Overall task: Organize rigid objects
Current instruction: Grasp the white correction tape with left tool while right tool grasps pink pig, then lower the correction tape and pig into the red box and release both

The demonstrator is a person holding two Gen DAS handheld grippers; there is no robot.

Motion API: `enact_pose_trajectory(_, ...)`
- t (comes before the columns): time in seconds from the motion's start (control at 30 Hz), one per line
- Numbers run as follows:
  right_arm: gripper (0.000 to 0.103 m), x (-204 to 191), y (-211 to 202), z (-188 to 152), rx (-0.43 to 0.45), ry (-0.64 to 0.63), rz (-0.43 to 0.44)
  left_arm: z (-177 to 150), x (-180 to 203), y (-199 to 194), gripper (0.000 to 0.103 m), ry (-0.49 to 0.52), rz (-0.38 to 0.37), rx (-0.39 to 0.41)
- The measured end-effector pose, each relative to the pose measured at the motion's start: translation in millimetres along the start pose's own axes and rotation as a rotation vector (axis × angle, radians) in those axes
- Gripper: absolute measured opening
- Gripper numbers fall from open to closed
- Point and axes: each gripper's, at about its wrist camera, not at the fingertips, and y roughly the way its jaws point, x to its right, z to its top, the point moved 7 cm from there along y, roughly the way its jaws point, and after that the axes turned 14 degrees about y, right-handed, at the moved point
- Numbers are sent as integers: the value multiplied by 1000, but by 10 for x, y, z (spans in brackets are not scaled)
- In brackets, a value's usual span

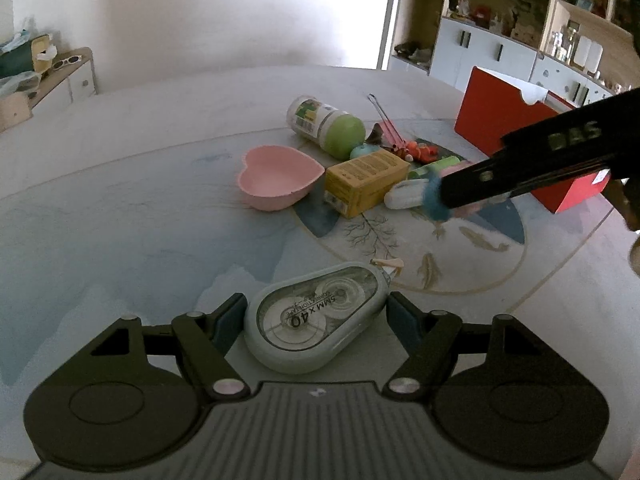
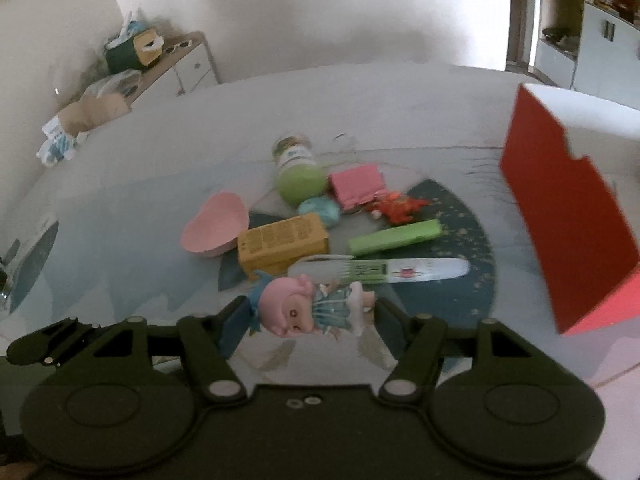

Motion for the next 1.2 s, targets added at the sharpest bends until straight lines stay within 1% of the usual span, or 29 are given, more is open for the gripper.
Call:
enact_pose_trajectory(0.13,67,96,-174,49,27,7,2,40,-11,-54,76,-21,1,11)
enact_pose_trajectory(0.3,67,214,-404,130,54,13,7,194,14,-182,76,-49,-10,43)
enact_pose_trajectory(0.63,67,552,-804,444,126,20,15,815,217,-430,76,-38,-30,114)
enact_pose_trajectory(0.9,67,950,-991,732,175,22,26,1376,568,-455,76,5,-41,156)
enact_pose_trajectory(1.07,67,1311,-1041,913,192,28,19,1702,839,-359,76,32,-46,166)
enact_pose_trajectory(1.2,67,1640,-1067,1037,194,31,16,1927,1125,-224,76,63,-57,163)
